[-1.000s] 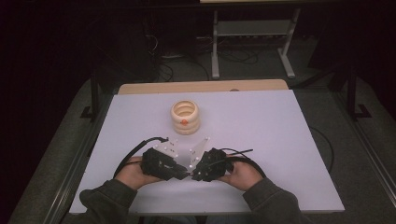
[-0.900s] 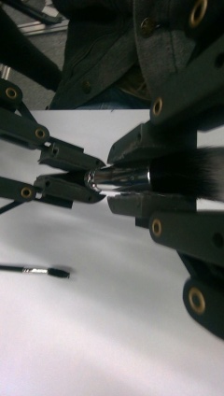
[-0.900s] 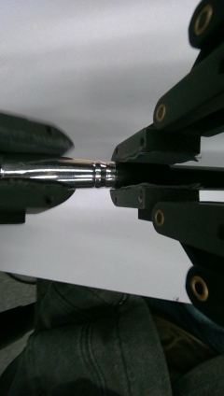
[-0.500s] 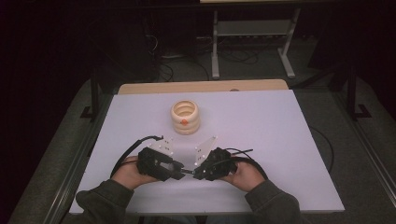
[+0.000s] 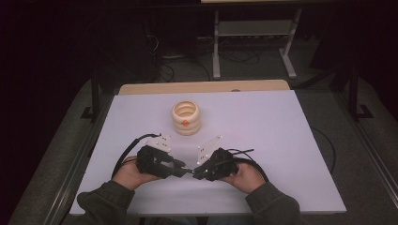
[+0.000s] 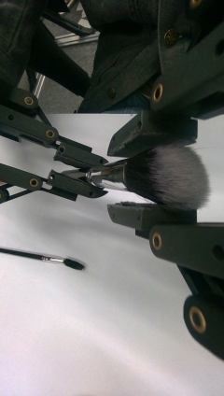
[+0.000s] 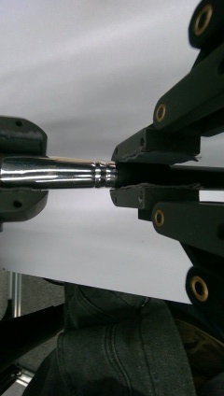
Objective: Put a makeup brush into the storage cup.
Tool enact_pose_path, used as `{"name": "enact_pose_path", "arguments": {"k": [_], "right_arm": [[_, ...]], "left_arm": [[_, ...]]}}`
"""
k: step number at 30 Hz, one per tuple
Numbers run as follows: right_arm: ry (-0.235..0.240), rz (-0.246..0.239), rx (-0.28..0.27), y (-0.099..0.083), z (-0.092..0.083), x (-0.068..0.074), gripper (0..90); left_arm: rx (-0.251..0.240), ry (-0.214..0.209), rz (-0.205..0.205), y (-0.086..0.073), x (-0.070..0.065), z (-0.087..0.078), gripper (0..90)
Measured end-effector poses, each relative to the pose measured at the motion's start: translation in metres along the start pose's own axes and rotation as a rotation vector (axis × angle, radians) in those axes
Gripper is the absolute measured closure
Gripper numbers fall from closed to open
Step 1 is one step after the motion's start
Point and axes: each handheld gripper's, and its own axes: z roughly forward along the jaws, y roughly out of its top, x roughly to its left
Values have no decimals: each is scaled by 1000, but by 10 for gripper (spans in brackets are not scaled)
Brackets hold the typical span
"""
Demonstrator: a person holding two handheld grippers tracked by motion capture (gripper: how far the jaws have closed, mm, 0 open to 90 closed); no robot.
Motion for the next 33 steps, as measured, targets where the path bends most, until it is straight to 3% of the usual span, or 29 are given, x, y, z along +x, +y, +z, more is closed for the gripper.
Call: {"name": "enact_pose_path", "arguments": {"k": [7,11,13,17,22,23,27,29,30,33], "right_arm": [[-23,-10,-1,1,0,1,775],[-41,8,8,3,2,2,713],[-59,6,11,6,3,4,691],[-74,-2,29,12,5,7,706],[-70,-18,41,15,8,8,769],[-64,-9,42,14,7,8,771],[-43,10,38,11,5,3,773],[-35,35,37,8,4,-1,773],[-34,47,36,5,2,-4,773],[-29,99,16,-1,-4,-14,773]], "left_arm": [[7,-7,-2,2,0,-2,761],[42,9,-17,7,-4,0,762],[76,43,-13,9,-6,3,762],[117,52,-5,13,-9,8,762],[114,60,13,15,-11,7,759],[107,57,1,14,-11,7,750],[71,73,-6,10,-9,1,612],[55,95,-5,8,-7,-4,568],[42,101,-32,7,-9,-6,554],[28,140,-39,3,-8,-11,520]]}}
